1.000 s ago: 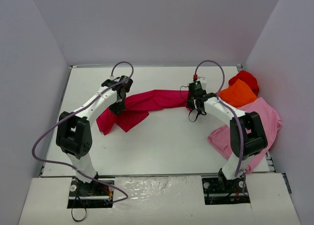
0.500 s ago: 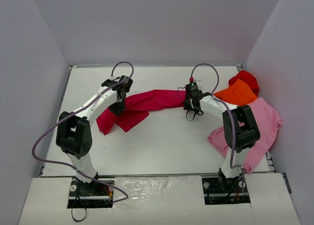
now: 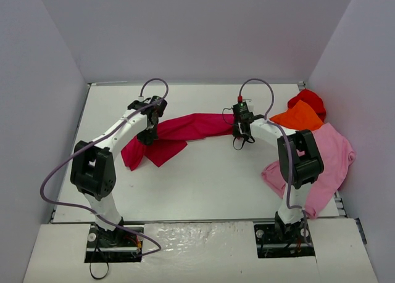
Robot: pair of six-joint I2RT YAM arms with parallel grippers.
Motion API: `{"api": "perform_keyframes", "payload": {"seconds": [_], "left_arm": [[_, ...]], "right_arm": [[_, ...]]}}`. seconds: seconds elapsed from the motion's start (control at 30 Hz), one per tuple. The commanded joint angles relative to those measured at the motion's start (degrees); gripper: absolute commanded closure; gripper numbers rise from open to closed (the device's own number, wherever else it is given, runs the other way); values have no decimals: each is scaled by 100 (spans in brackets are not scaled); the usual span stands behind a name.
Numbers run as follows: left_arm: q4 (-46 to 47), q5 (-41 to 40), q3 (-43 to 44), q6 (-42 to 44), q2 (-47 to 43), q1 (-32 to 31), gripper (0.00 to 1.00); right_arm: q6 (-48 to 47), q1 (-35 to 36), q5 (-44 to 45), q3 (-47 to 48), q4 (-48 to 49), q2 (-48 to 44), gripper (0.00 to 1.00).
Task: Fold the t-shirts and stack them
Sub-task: Flatten out the tshirt
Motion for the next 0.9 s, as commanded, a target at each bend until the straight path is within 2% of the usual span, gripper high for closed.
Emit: {"api": "perform_keyframes", "payload": {"seconds": [0.0,0.27,0.53,0.87], "left_arm": [[-393,-306,415,181,-433,44,100],[-846,-420,1026,370,-801,96,100],[-1439,-393,2154,806,-1224,432,100],[-1800,-218,2746,1268,-1605,1260,100]], "right_arm": [[-225,-97,110,555,100,-249,100],[-628,-139,401,1518,-539,-879,100],[-964,-370,804,2487,-1103,-1514,100],[-1226,-469,1815,2566,-1255,-2421,100]]}}
